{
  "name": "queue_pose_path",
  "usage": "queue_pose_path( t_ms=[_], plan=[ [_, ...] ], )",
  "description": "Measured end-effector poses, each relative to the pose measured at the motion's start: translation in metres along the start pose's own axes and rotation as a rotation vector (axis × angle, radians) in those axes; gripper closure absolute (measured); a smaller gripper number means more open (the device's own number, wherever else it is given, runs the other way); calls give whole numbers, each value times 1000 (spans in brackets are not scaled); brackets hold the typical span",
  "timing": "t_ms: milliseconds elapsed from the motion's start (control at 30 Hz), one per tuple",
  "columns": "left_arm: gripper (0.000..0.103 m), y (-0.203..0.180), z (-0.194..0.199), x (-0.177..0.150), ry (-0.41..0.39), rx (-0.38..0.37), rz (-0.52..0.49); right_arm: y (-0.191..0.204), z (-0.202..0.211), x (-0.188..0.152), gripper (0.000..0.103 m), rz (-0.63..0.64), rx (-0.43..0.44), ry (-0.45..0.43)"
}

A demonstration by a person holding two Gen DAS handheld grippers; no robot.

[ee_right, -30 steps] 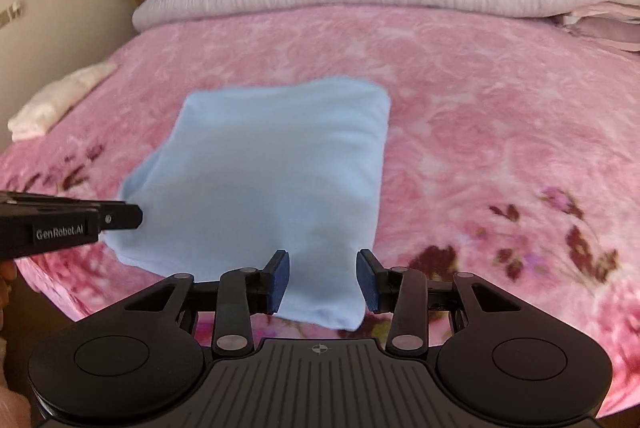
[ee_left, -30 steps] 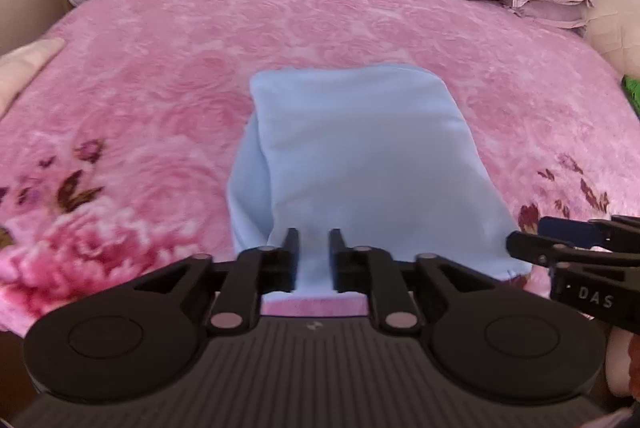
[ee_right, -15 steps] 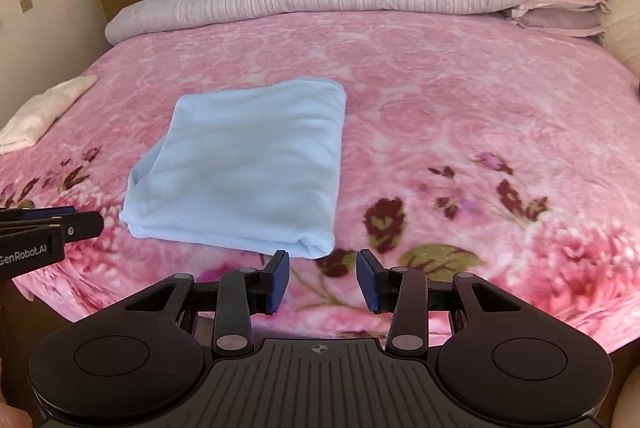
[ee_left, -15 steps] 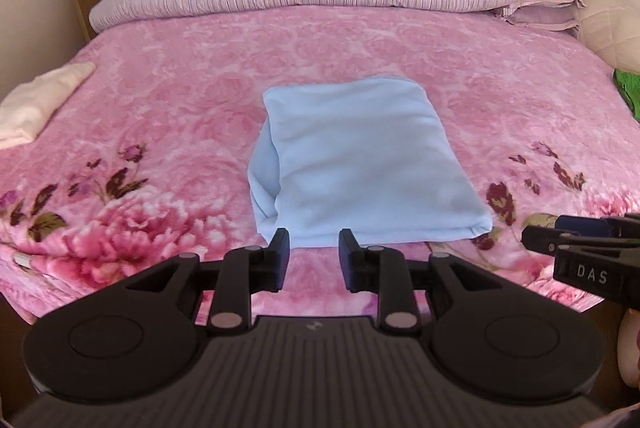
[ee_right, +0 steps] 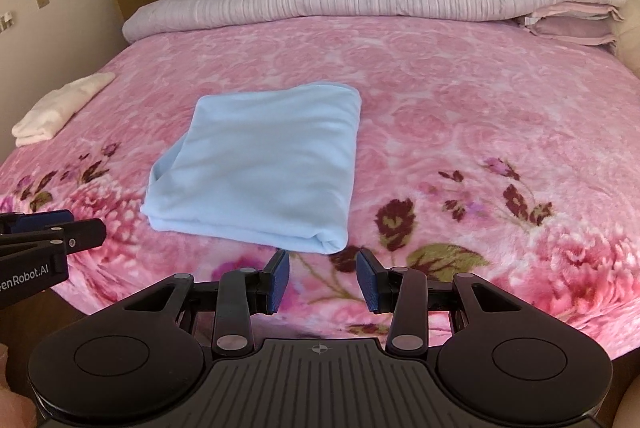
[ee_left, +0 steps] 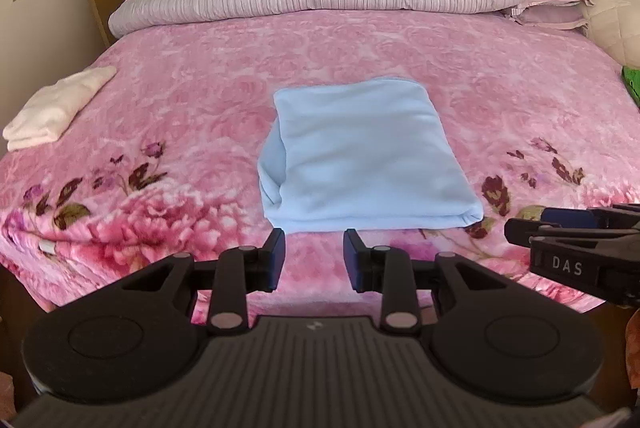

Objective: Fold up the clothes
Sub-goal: 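Grasp the folded sweatshirt sides with the left gripper while the right gripper grasps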

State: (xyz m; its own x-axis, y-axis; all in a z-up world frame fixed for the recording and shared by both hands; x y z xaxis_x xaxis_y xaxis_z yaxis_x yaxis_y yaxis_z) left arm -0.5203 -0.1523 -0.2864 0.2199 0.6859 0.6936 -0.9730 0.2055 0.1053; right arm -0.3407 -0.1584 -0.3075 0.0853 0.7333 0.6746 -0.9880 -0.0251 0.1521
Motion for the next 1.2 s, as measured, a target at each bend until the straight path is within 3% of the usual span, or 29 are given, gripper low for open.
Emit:
queue_pose_path(
  t_ms=[567, 767, 833, 933, 1067, 1200],
  plan=[
    [69, 32, -17, 14, 9, -69, 87, 2, -9, 8, 62, -17, -34, 9],
    [68, 52, -41, 17, 32, -152, 179, -1, -22, 13, 62, 1, -58, 27],
    [66, 68, -52, 16, 50, -186, 241, -11, -24, 16, 62, -26, -7, 2],
    [63, 100, -73, 12, 93, -255, 368, -41, -32, 16, 62, -189, 153, -30],
    [57, 136, -105, 3, 129, -354, 574, -69, -55, 10, 61, -391, 252, -5],
    [56, 151, -144, -7, 180, -437, 738, -97, -77, 4, 50, -594, 350, 22]
  ],
)
Point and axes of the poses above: each gripper's, at about its wrist camera, not at the fingertips, and z roughly against the way its jaws point, y to its left, x to its top, the point moved 4 cm from there along -z, roughly the way its jaws point, and after that the axes turned 2 degrees about x, right-handed, at the moved point
